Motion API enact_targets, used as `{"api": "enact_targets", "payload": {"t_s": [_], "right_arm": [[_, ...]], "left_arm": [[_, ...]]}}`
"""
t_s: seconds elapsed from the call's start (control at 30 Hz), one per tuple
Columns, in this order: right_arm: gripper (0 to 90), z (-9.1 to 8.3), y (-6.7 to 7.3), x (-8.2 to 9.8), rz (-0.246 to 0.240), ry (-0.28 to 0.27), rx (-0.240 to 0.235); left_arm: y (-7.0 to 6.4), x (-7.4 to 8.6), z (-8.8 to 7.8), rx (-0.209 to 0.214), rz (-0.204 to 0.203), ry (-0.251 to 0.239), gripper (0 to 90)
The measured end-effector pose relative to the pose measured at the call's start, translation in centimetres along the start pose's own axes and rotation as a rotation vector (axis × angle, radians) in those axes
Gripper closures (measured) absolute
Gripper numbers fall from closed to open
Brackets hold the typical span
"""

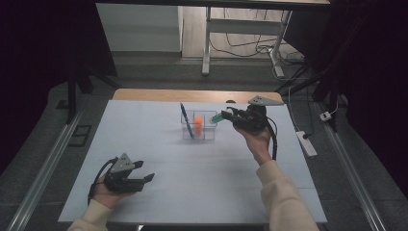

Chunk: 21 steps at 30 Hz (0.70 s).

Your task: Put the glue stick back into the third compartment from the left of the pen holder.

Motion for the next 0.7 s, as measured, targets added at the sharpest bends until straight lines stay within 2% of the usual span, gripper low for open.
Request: {"api": "enact_targets", "payload": {"t_s": [0.13,0.37,0.4,0.47,0.57,0.7], "right_arm": [[64.0,1.3,-0.5,-0.1,0.005,0.028,0.011],[63.2,3.2,-0.5,0.4,-0.005,0.078,0.017],[61.5,3.5,-0.5,0.5,-0.009,0.082,0.021],[52.5,4.0,-0.6,0.6,0.001,0.077,0.016],[48.0,3.9,-0.5,0.7,-0.001,0.070,0.016],[46.0,2.7,-0.3,0.8,-0.012,0.059,0.003]], "left_arm": [[0.0,0.1,0.2,0.005,0.003,0.011,34.3],[0.2,0.1,0.2,0.007,0.000,0.012,34.0],[0.2,0.1,0.2,0.007,0.000,0.013,33.9],[0.2,0.2,0.2,0.005,-0.002,0.013,33.8],[0.3,0.2,0.1,0.005,-0.007,0.011,33.7],[0.3,0.2,0.2,0.004,-0.007,0.014,33.5]]}}
Point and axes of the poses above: each handheld gripper's, and its own axes: z roughly forward along the jaws, x roughly out of its underside, y roughly to its left, the point moved 2 cm from there along z, roughly forward along the jaws, and after that the axes turned 9 degrees about -z, right-handed, at the moved point
